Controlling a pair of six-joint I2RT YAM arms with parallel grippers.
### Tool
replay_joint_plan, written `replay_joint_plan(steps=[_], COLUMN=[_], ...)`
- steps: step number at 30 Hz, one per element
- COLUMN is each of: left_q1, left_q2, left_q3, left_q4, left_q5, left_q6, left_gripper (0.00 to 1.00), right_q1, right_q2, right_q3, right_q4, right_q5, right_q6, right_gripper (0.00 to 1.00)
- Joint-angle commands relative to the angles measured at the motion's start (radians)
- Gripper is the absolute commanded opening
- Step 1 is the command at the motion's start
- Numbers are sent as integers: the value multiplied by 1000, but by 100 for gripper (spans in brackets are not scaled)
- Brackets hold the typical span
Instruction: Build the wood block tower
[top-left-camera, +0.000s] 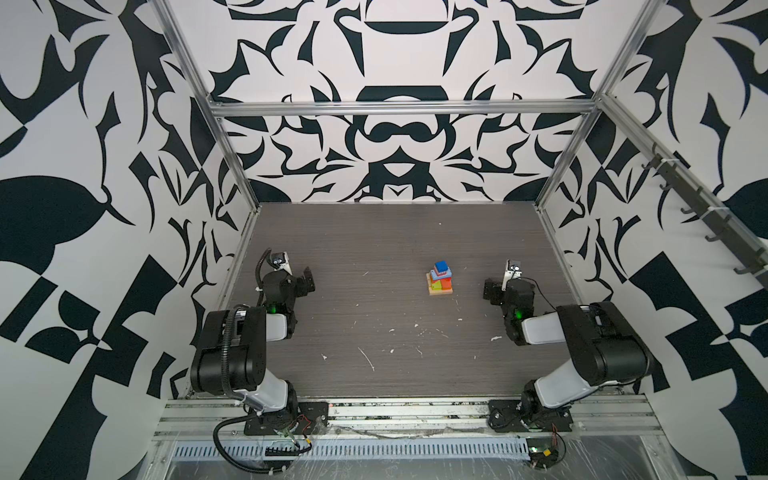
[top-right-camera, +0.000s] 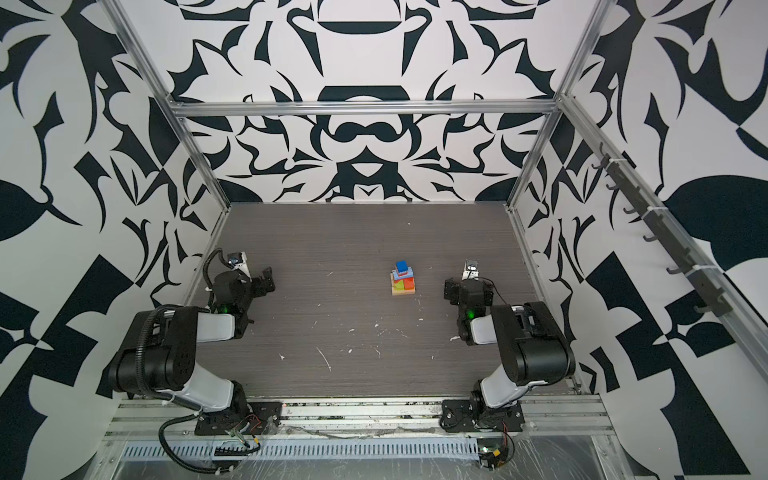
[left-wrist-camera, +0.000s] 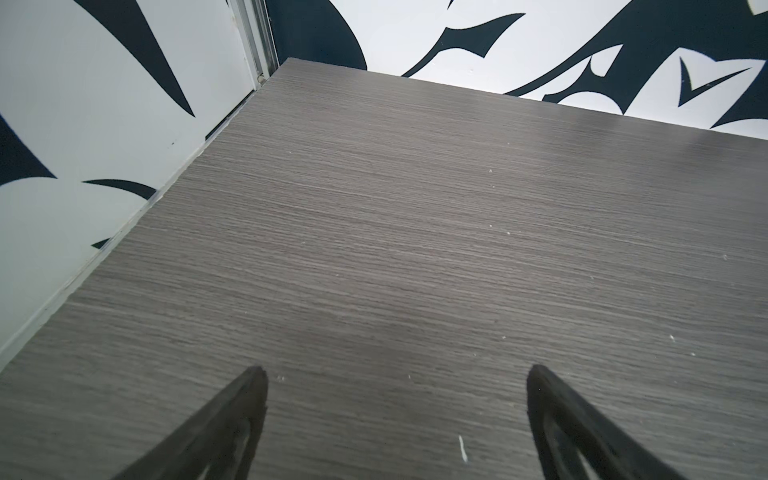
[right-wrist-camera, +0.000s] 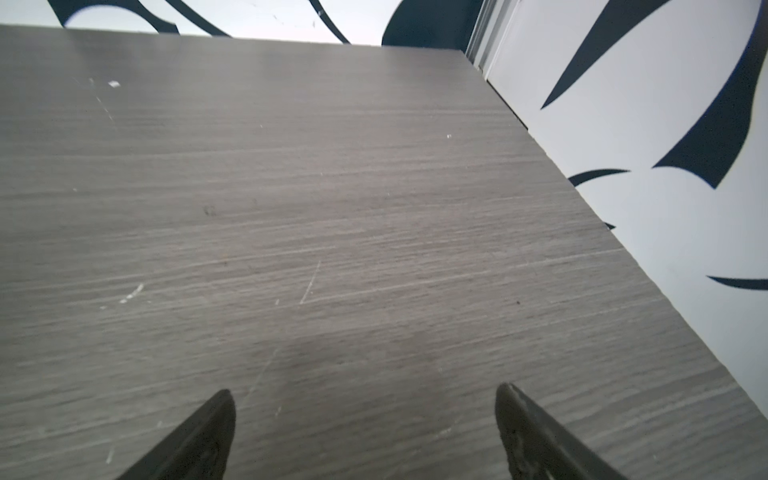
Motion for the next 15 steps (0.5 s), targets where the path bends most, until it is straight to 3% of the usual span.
replay_joint_plan(steps=[1,3,10,15], left_q1=[5,4,5,5], left_q2=[-1,-2,-2,-1], left_q3=[-1,-1,-1,-1], left_q4=[29,29,29,29], left_q5=[-10,-10,-11,-10], left_q6=[-3,-4,-3,-4], left_gripper=[99,99,99,99], right_q1=[5,5,5,5], right_q2=[-22,-23,-20,-19], right_q3=[20,21,36,37], right_q4=[52,51,22,24], right_q5=[9,7,-168,-127], right_q6=[-7,-4,-74,-51], right_gripper=[100,100,100,100])
